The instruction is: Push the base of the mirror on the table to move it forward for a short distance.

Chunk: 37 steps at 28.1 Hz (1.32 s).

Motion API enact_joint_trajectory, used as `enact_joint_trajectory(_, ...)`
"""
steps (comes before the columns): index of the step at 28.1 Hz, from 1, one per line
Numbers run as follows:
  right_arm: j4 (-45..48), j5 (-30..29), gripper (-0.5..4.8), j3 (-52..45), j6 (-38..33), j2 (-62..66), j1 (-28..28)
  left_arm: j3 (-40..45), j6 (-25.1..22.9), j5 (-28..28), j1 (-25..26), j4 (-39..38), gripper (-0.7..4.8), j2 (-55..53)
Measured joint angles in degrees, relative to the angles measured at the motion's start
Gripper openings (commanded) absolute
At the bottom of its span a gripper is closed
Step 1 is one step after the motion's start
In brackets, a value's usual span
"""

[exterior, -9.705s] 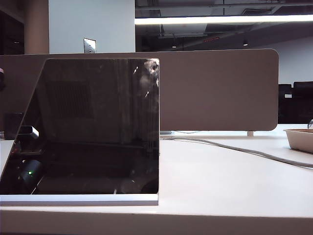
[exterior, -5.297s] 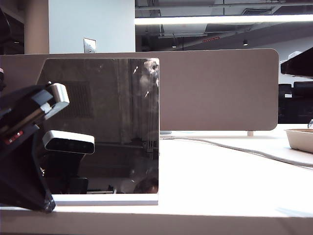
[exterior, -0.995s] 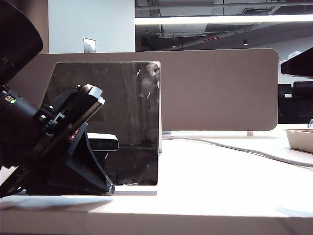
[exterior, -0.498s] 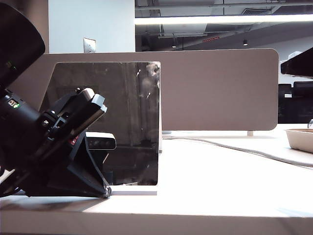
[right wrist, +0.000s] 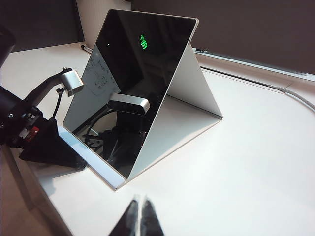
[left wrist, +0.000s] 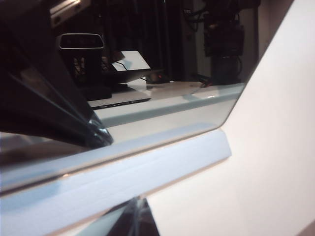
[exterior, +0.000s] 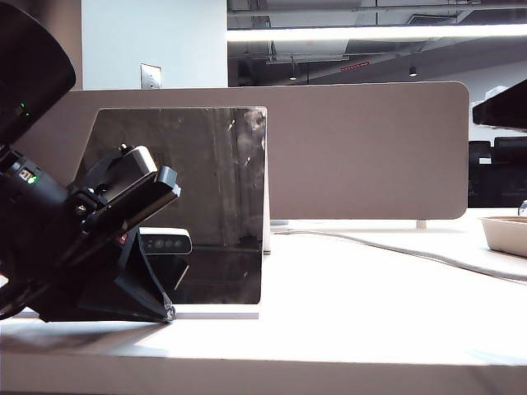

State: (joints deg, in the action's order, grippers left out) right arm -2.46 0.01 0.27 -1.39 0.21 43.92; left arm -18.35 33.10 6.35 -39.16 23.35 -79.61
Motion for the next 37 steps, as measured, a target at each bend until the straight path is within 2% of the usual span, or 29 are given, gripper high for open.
enact_joint_trajectory(13, 0.0, 0.0, 0.22, 0.0, 0.0, 0.0, 0.0, -0.1, 0.2, -0.8, 2.1, 0.2, -0.02, 0.0)
enact_joint_trajectory(24, 0.0, 0.0, 0.22, 0.0, 0.0, 0.0, 0.0, -7.4, -0.1, -1.0, 2.2, -8.1, -0.02, -2.3)
enact_joint_trajectory(29, 0.0, 0.0, 0.22, 0.0, 0.0, 0.0, 0.0, -9.2, -0.1, -1.0, 2.1, -8.1, -0.02, -2.7)
enact_joint_trajectory(37, 0.0, 0.0, 0.22, 0.0, 0.0, 0.0, 0.0, -10.4, -0.9, 6.0, 2.1, -11.9, -0.02, -0.1)
